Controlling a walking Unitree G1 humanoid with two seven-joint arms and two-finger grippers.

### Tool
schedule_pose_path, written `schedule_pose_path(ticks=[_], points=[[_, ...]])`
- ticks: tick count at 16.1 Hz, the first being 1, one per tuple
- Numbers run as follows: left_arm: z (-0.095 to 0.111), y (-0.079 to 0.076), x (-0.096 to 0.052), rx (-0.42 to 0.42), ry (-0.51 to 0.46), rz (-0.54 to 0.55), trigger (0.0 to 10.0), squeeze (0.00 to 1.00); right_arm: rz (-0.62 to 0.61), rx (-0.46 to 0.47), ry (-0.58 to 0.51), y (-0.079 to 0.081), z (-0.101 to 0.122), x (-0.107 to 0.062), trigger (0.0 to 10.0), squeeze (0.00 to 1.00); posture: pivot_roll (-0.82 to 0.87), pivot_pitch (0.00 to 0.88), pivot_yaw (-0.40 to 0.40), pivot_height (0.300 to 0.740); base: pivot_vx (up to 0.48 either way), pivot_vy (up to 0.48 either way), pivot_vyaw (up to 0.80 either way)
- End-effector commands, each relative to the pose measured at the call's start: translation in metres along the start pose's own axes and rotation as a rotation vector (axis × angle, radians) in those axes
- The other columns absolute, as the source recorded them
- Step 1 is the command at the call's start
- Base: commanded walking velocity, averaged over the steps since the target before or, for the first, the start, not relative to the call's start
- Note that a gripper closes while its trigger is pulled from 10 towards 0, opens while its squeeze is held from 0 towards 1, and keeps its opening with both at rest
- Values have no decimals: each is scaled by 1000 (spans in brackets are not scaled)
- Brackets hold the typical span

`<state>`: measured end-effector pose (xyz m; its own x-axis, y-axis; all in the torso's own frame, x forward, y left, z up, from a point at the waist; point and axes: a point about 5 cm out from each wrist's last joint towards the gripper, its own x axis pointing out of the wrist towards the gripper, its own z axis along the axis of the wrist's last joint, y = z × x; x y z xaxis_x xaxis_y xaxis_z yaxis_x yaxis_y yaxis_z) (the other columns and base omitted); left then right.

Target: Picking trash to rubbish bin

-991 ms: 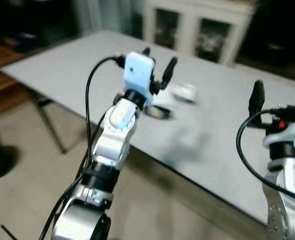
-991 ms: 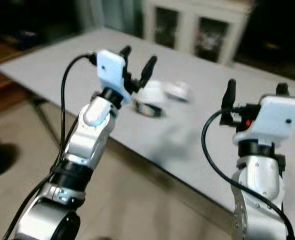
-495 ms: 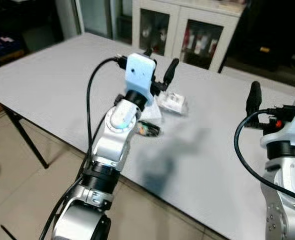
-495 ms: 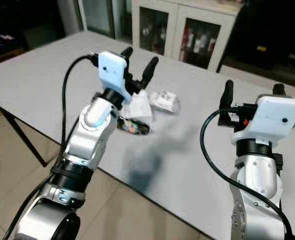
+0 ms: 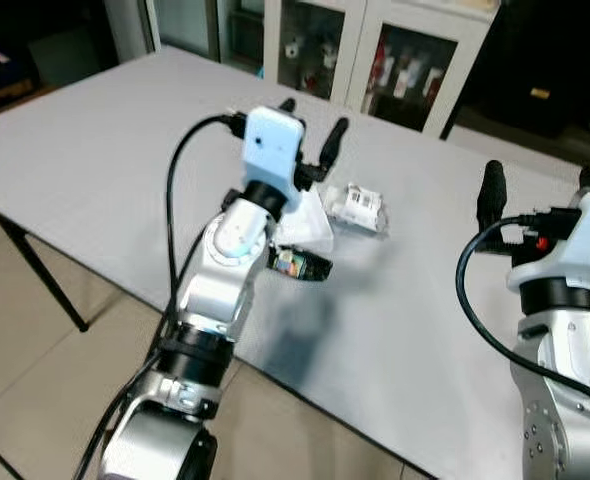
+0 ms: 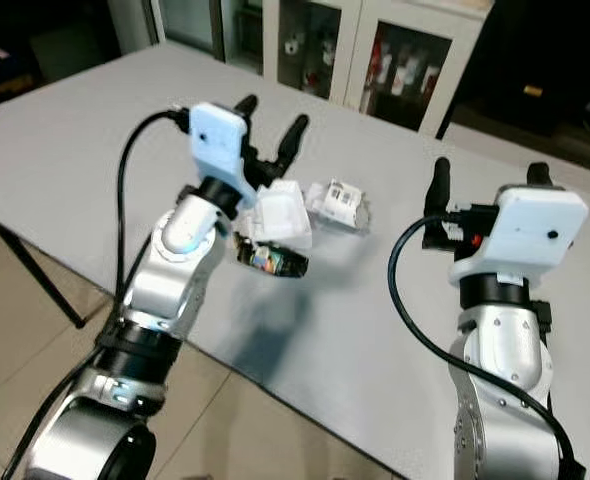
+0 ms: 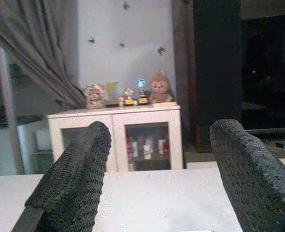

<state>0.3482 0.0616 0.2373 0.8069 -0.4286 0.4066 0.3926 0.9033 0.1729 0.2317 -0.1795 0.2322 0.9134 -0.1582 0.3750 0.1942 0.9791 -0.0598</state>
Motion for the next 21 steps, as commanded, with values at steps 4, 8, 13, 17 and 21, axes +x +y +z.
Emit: schedule_pose_path(ticks=[4, 8, 13, 17, 21], points=[[-17, 1, 5, 80, 129, 1, 10000, 0, 1, -9, 5, -2, -1, -1, 10000, 0, 114, 70, -74, 740, 0, 0, 0], [-48, 19, 16, 178, 328, 35, 10000, 0, 22, 4, 34, 1, -4, -4, 10000, 0, 109, 111, -89, 740, 0, 0, 0], [-55, 23, 27, 11, 382, 174, 10000, 0, 41, -3, 59, -1, -4, -7, 10000, 0, 60, 129, -119, 740, 0, 0, 0], [-63, 11, 31, -210, 428, 234, 10000, 0, 40, -7, 71, -1, -4, -7, 10000, 0, 40, 128, -121, 740, 0, 0, 0], [-54, -9, 43, -256, 415, 213, 10000, 0, 46, -5, 76, 3, -4, -7, 10000, 0, 38, 124, -111, 740, 0, 0, 0]])
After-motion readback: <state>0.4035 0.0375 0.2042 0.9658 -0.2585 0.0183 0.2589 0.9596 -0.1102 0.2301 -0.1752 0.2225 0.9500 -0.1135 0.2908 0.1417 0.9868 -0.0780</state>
